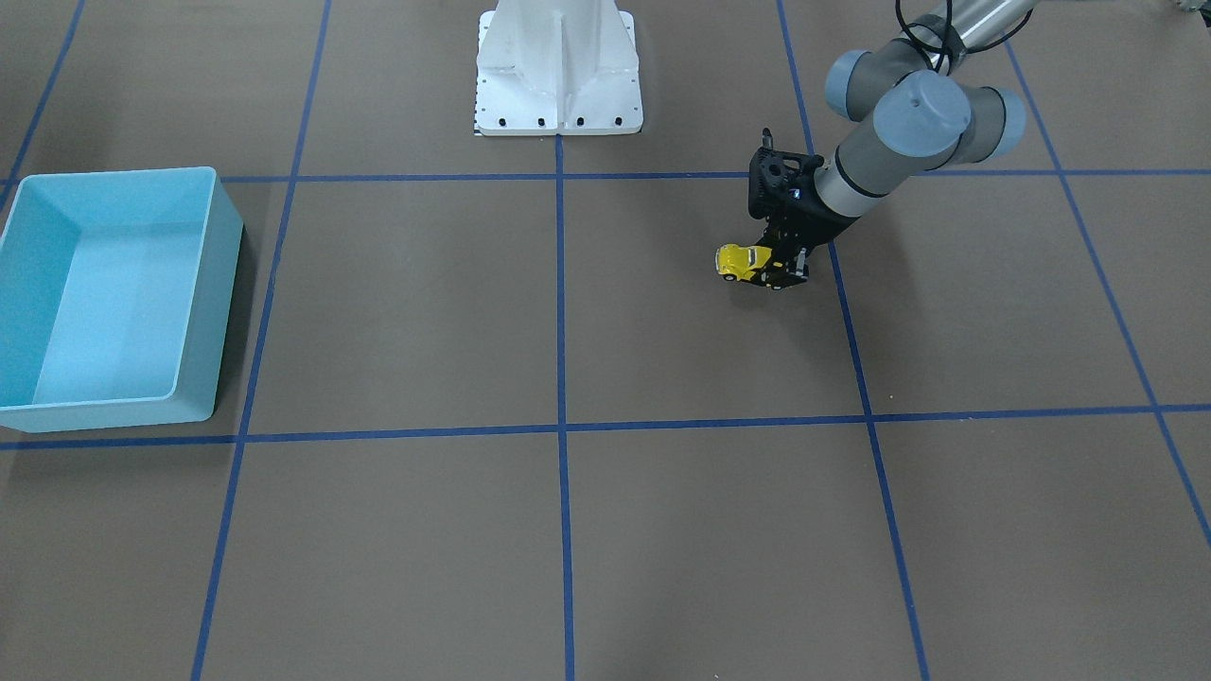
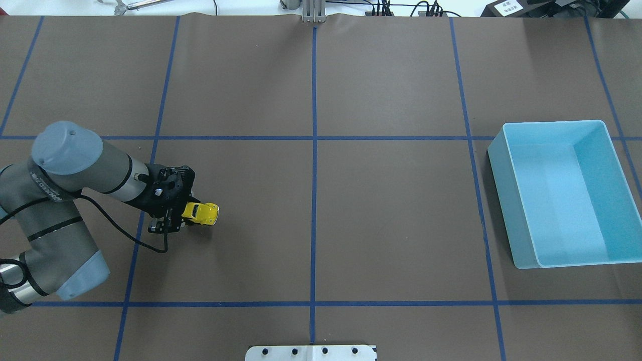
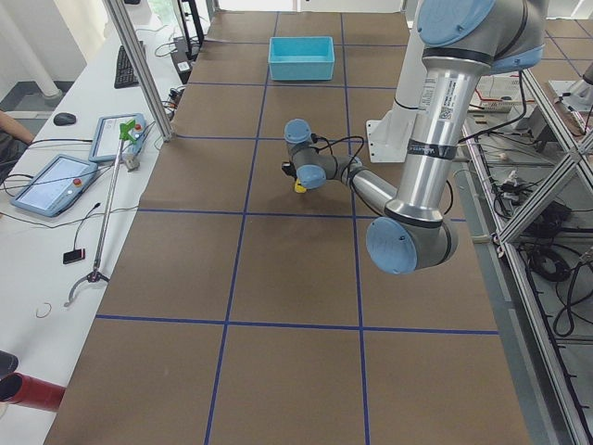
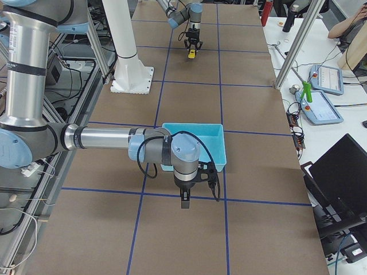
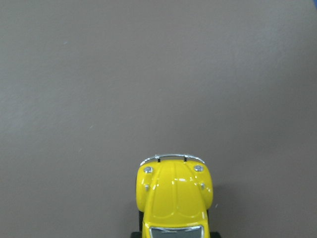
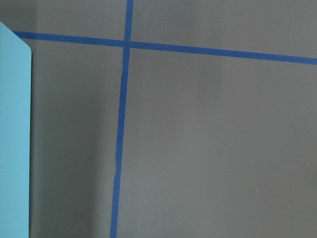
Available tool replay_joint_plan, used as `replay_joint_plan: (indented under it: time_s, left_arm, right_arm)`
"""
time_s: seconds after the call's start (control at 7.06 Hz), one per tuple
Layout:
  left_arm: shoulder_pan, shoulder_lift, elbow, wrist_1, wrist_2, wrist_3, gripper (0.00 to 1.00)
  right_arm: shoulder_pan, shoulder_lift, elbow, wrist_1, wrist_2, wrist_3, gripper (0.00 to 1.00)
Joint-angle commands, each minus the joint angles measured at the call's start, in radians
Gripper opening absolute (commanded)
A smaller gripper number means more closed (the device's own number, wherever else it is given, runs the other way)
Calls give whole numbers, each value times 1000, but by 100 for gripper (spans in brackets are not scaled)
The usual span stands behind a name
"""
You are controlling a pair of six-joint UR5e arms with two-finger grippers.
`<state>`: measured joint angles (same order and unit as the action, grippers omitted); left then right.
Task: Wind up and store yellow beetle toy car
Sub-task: 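Roll the car forward along the table toward the box with the left gripper, then pull the car back toward the left arm, pressing it down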
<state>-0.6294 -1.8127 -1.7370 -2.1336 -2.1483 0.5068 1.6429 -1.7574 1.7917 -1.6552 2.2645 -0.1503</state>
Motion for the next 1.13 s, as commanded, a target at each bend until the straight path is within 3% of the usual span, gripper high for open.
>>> replay_joint_plan:
  time_s: [0.0,0.99]
  left_arm:
    - [11,9,10,3,-2,2,14]
    - [-15,84,10,1,-33,10,13]
  right_arm:
    - [0,-1,0,0,1,0,100]
    - [0,-1,0,0,1,0,100]
